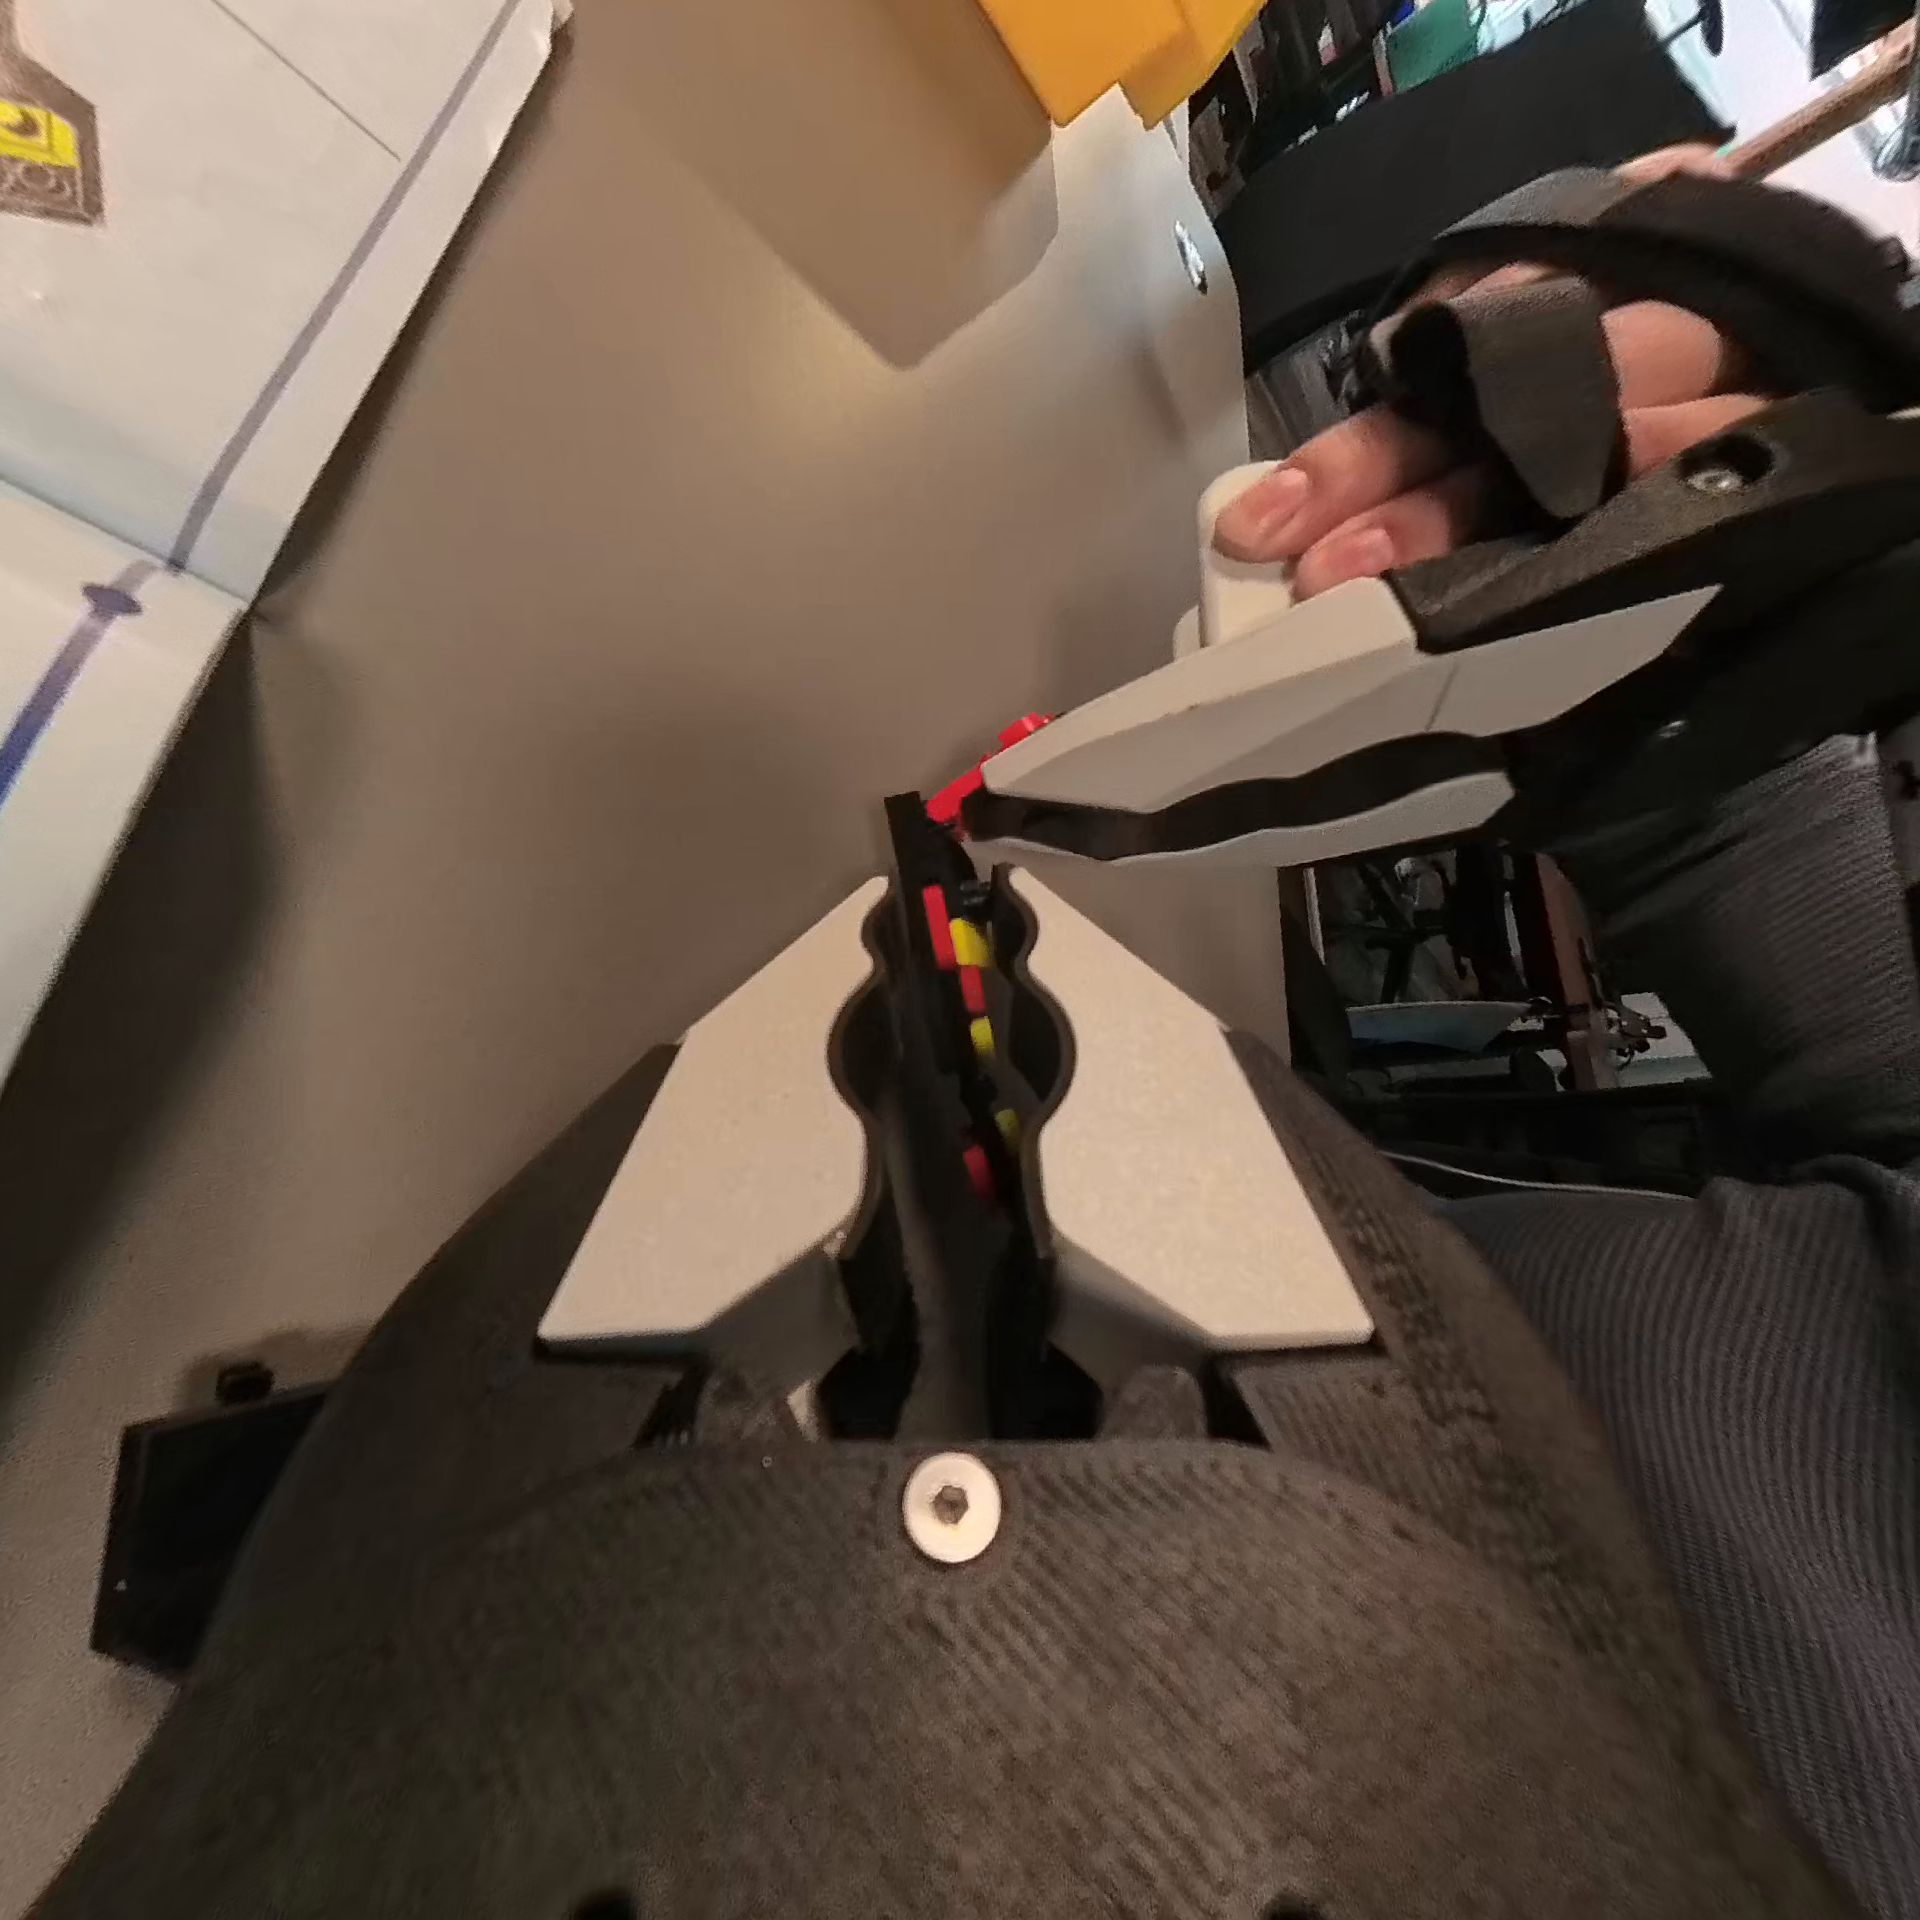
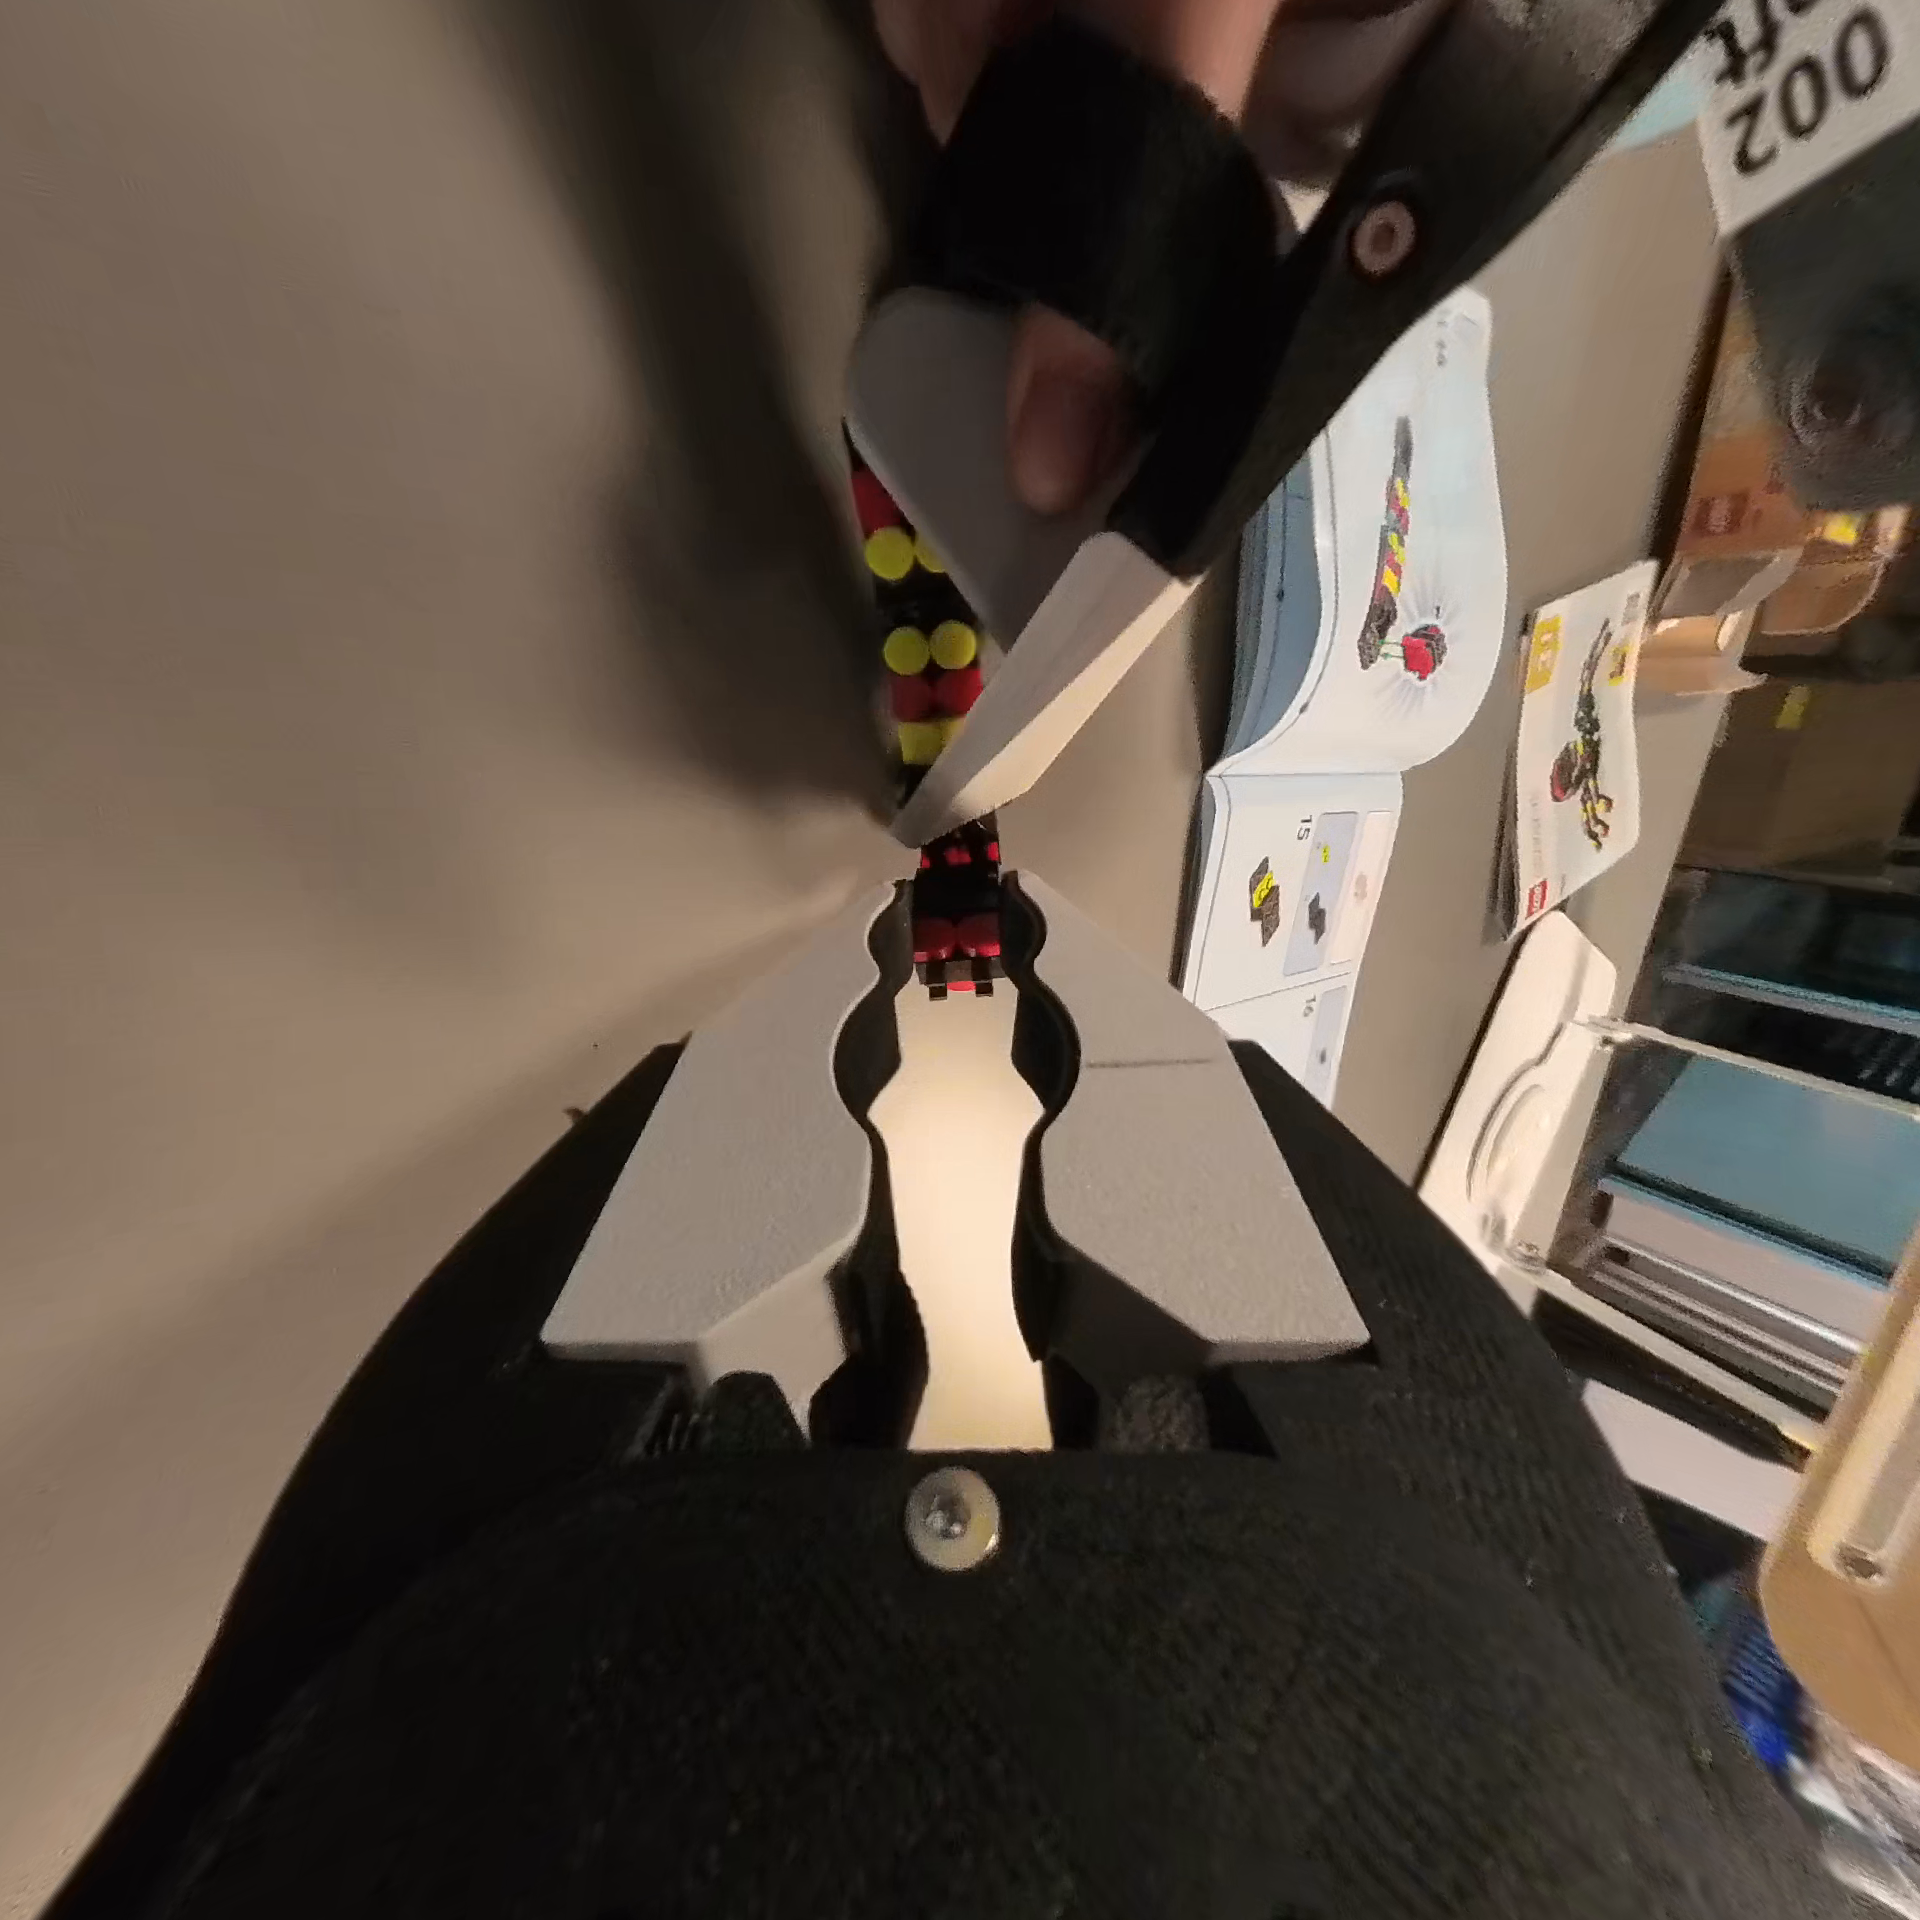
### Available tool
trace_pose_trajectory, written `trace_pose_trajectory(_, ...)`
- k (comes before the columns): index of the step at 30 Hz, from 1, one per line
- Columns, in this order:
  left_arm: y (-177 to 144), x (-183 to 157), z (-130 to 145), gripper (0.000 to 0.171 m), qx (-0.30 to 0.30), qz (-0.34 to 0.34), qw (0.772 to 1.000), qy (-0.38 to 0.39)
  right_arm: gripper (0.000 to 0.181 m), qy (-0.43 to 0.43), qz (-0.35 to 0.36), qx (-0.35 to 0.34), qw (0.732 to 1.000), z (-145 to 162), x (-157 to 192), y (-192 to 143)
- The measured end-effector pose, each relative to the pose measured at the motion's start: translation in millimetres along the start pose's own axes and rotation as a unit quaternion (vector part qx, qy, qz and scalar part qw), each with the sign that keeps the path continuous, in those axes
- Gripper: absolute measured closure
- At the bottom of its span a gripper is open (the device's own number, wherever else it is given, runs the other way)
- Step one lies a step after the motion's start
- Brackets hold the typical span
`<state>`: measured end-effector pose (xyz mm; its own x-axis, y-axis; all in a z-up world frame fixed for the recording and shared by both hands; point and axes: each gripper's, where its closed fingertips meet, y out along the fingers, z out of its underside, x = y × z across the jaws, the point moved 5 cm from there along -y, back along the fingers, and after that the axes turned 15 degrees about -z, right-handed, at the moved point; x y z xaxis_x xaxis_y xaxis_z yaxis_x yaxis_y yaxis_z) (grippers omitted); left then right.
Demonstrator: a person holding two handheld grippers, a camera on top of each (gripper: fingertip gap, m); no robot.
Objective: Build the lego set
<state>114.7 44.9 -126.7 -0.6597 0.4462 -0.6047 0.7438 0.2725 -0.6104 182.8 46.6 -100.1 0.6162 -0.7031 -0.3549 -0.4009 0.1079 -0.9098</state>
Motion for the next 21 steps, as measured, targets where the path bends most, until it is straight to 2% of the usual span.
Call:
trace_pose_trajectory(3,-3.7,-4.1,-2.6,0.154,-0.025,0.022,0.999,0.011,0.167,0.047,0.002,-0.044,0.998,6.5,-1.5,-7.7)
trace_pose_trajectory(5,-7.3,-8.4,-5.2,0.140,-0.041,0.049,0.998,0.021,0.167,0.097,-0.022,-0.065,0.993,19.5,-1.0,-10.6)
trace_pose_trajectory(7,-14.1,-10.9,-12.1,0.132,-0.087,0.050,0.994,0.040,0.167,0.152,-0.063,-0.066,0.984,36.8,0.4,-13.1)
trace_pose_trajectory(10,-25.8,-19.5,-21.1,0.131,-0.163,0.015,0.979,0.120,0.167,0.219,-0.124,-0.072,0.965,55.3,0.6,-19.3)
trace_pose_trajectory(13,-33.0,-20.2,-25.3,0.130,-0.232,-0.058,0.948,0.210,0.167,0.252,-0.171,-0.063,0.951,64.0,-0.6,-20.8)
trace_pose_trajectory(15,-38.0,-19.7,-26.5,0.128,-0.268,-0.081,0.935,0.220,0.154,0.264,-0.190,-0.059,0.944,65.4,-2.0,-16.6)
trace_pose_trajectory(18,-46.8,-9.5,-32.6,0.125,-0.308,-0.125,0.926,0.179,0.132,0.274,-0.205,-0.052,0.938,69.2,-1.2,-12.3)
trace_pose_trajectory(21,-57.4,-4.4,-36.0,0.120,-0.349,-0.130,0.916,0.149,0.116,0.287,-0.164,-0.108,0.938,76.7,-7.2,-25.5)
